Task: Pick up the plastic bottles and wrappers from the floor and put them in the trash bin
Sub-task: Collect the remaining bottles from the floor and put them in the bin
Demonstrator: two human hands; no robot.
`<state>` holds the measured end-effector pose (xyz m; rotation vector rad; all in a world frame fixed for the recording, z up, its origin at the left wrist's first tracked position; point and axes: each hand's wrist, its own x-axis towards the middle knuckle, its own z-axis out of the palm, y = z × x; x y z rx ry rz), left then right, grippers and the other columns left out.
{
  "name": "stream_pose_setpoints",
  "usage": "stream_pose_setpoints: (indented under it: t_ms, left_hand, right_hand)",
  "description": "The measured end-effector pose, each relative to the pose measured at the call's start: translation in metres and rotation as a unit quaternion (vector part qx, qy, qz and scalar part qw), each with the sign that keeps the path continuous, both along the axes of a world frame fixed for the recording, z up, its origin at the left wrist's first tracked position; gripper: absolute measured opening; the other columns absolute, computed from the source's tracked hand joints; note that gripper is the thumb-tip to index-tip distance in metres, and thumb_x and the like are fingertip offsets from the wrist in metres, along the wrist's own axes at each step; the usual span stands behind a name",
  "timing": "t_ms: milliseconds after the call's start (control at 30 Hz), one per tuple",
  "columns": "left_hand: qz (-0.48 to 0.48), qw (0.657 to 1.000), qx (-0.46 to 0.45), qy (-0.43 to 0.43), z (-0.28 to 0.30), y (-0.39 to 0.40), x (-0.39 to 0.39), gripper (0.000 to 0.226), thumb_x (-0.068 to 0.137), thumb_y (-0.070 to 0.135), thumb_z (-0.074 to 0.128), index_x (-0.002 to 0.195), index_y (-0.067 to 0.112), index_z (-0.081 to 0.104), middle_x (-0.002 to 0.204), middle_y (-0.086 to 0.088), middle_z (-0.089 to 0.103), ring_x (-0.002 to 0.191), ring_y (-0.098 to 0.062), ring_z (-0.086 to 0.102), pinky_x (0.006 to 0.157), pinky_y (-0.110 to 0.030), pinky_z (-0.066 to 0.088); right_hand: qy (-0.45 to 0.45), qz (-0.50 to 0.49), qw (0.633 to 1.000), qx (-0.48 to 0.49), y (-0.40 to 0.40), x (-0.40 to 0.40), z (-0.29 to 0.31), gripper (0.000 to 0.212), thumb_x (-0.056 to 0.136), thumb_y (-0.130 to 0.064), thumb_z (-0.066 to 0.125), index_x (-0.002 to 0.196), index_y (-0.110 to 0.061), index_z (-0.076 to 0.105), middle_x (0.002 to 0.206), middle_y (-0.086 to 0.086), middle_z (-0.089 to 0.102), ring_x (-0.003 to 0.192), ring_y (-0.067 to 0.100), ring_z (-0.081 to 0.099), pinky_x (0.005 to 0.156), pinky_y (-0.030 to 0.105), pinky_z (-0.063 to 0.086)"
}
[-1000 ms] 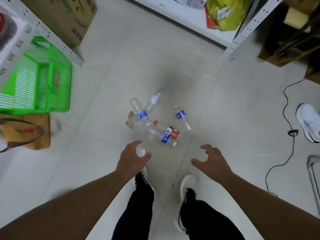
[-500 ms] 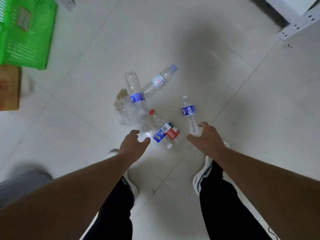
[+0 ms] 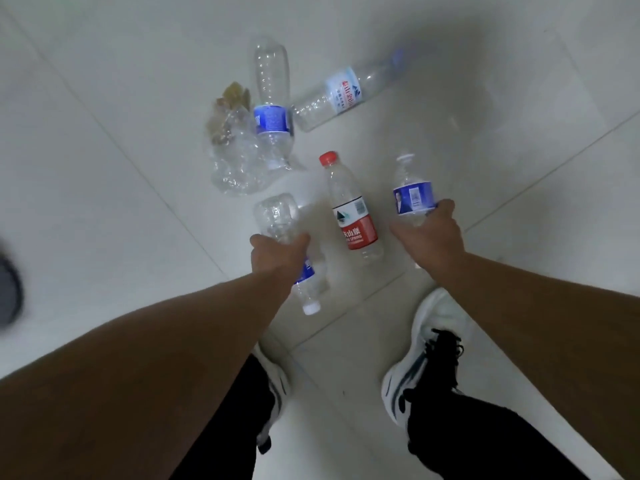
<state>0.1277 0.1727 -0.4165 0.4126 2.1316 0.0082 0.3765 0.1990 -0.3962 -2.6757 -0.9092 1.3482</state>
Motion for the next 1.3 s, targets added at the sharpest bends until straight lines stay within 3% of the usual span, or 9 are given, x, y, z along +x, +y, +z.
stream_pose_setpoints:
  t_ms: [100,200,333,500,567,867,967,1067,1300]
  left_hand:
    - [0.015,1.0,0.004,-0.015,0.064,-0.023,-0.015,0.075,0.068,0.062,0.074,0.12,0.021,0.039,0.097,0.002,0.056,0.079,-0.014,0.057,0.056,-0.029,0.041]
    - [0.062,0.998,0.012,-0.022,0.141,-0.032,-0.025,0.076,0.063,0.064,0.074,0.122,0.025,0.044,0.098,0.005,0.058,0.08,-0.014,0.061,0.058,-0.029,0.043]
    - [0.095,0.995,0.034,-0.014,0.24,-0.036,-0.04,0.073,0.06,0.061,0.072,0.12,0.024,0.055,0.099,0.001,0.07,0.079,-0.017,0.071,0.057,-0.028,0.047]
    - [0.18,0.982,0.057,-0.018,0.345,-0.043,-0.048,0.064,0.068,0.054,0.075,0.12,0.025,0.053,0.102,-0.002,0.072,0.085,-0.022,0.073,0.071,-0.035,0.058]
    - [0.217,0.973,0.065,-0.041,0.372,-0.053,-0.052,0.061,0.073,0.052,0.077,0.122,0.025,0.052,0.102,-0.005,0.073,0.085,-0.024,0.075,0.066,-0.033,0.058]
    - [0.294,0.949,0.08,-0.084,0.39,-0.126,-0.123,0.056,0.081,0.043,0.08,0.125,0.019,0.054,0.096,-0.006,0.073,0.08,-0.025,0.076,0.067,-0.034,0.059]
    - [0.32,0.94,0.082,-0.088,0.382,-0.159,-0.176,0.061,0.077,0.048,0.079,0.126,0.02,0.053,0.097,-0.004,0.072,0.088,-0.026,0.075,0.082,-0.04,0.063]
    - [0.351,0.927,0.088,-0.095,0.391,-0.207,-0.235,0.071,0.068,0.055,0.076,0.126,0.022,0.053,0.103,-0.005,0.073,0.095,-0.027,0.075,0.093,-0.045,0.061]
    - [0.435,0.889,0.1,-0.099,0.43,-0.314,-0.389,0.049,0.067,0.045,0.086,0.104,0.024,0.061,0.096,-0.011,0.077,0.079,-0.029,0.08,0.074,-0.043,0.067]
  right_hand:
    - [0.02,0.052,0.998,0.004,-0.013,0.007,0.065,0.063,0.08,-0.041,0.083,0.119,-0.016,0.041,0.102,0.005,0.065,0.079,0.021,0.064,0.07,0.034,0.05]
    - [0.034,0.077,0.996,0.0,-0.022,0.011,0.137,0.061,0.073,-0.041,0.083,0.112,-0.023,0.04,0.093,-0.002,0.064,0.073,0.012,0.062,0.06,0.028,0.042]
    - [0.049,0.102,0.994,0.005,-0.019,0.002,0.229,0.061,0.066,-0.044,0.08,0.107,-0.028,0.037,0.089,-0.006,0.065,0.071,0.01,0.064,0.057,0.026,0.04]
    - [0.063,0.161,0.985,0.021,-0.013,-0.028,0.334,0.056,0.071,-0.04,0.079,0.107,-0.03,0.037,0.082,-0.009,0.064,0.068,0.005,0.058,0.058,0.029,0.039]
    - [0.078,0.195,0.978,0.013,-0.014,-0.045,0.365,0.056,0.069,-0.041,0.077,0.11,-0.03,0.041,0.082,-0.007,0.069,0.07,0.009,0.062,0.062,0.032,0.042]
    - [0.075,0.274,0.959,0.015,-0.029,-0.137,0.404,0.056,0.072,-0.038,0.079,0.114,-0.029,0.044,0.087,-0.005,0.07,0.075,0.016,0.066,0.068,0.035,0.046]
    - [0.069,0.309,0.948,0.013,-0.041,-0.186,0.392,0.056,0.077,-0.036,0.082,0.117,-0.028,0.044,0.097,-0.007,0.066,0.084,0.023,0.065,0.073,0.035,0.044]
    - [0.08,0.298,0.951,0.015,-0.067,-0.244,0.386,0.054,0.079,-0.033,0.085,0.117,-0.024,0.048,0.097,-0.003,0.067,0.083,0.021,0.067,0.067,0.033,0.045]
    - [0.103,0.338,0.935,0.0,-0.129,-0.408,0.407,0.05,0.07,-0.044,0.084,0.105,-0.03,0.05,0.086,-0.003,0.072,0.074,0.018,0.07,0.06,0.03,0.044]
